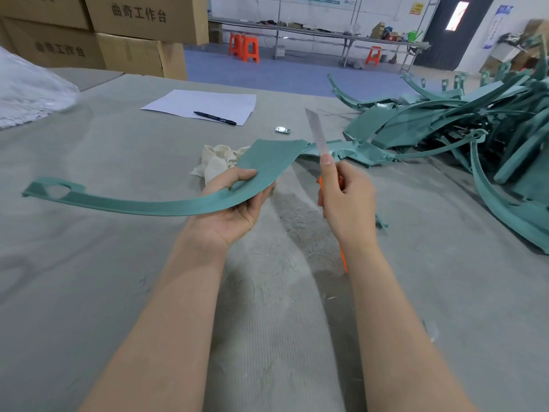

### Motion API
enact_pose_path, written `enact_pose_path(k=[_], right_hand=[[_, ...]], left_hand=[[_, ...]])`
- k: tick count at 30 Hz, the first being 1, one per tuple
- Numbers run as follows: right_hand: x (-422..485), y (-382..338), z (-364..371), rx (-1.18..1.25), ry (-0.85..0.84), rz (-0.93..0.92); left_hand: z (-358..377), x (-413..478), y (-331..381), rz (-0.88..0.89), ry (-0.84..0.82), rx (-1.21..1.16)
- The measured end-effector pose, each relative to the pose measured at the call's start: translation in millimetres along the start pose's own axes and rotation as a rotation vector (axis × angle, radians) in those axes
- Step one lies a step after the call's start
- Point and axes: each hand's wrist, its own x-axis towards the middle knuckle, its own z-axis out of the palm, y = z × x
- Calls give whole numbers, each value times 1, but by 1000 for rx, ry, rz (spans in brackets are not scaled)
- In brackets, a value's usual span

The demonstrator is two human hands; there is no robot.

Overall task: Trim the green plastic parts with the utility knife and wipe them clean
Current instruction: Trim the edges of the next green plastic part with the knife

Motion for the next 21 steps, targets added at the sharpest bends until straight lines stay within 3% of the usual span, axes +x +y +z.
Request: enact_pose_path(k=[21], right_hand=[[-10,1,16,-143,-114,-175]], left_hand=[[6,-3,-5,-14,1,-102]])
